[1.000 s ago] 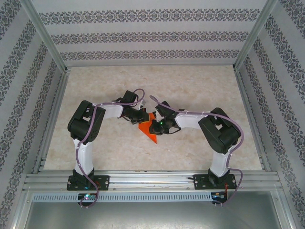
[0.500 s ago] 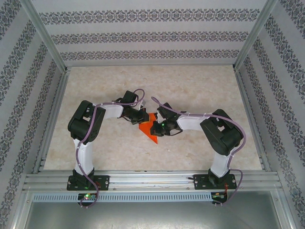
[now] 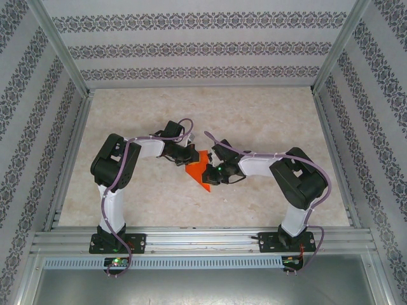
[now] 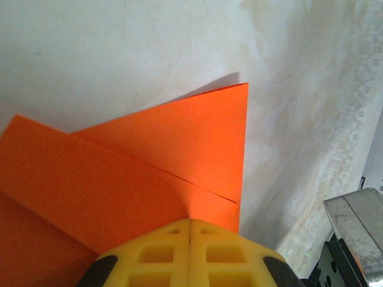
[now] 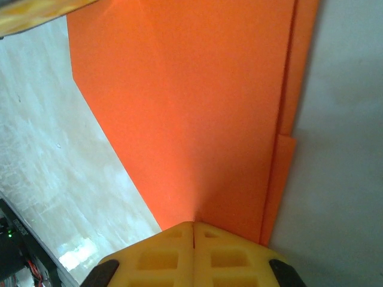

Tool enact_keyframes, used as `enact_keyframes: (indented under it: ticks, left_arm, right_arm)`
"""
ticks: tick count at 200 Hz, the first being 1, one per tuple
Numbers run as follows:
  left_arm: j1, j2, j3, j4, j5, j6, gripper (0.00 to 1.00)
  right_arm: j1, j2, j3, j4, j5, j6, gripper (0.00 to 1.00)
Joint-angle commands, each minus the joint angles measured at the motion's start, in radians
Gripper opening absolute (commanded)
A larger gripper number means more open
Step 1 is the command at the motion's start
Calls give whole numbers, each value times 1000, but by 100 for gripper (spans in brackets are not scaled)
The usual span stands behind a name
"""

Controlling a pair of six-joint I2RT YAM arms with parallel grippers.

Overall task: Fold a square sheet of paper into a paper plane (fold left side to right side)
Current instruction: Fourth fold the wing at the center of the table.

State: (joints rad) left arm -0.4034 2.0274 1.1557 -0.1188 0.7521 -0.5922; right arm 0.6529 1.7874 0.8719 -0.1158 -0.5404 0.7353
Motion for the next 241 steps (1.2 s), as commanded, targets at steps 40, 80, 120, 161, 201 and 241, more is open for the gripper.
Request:
enact_keyframes:
  ticks: [40, 80, 120, 161, 201, 241]
  left_arm:
    - [20, 56, -26, -36, -99, -1, 0]
    - [22, 57, -23, -38, -99, 0, 0]
    - [22, 59, -21, -41, -100, 0, 0]
    - [23, 60, -18, -42, -100, 0, 0]
    - [22, 60, -18, -42, -102, 0, 0]
    - [22, 60, -20, -42, -102, 0, 0]
  right_arm:
    - [31, -9, -62, -130, -49, 10, 0]
    - [33, -20, -82, -127, -53, 12, 0]
    - [39, -33, -107, -125, -54, 19, 0]
    - [47, -46, -135, -111, -64, 32, 0]
    - [57, -58, -165, -98, -64, 47, 0]
    - [60, -68, -181, -92, -62, 54, 0]
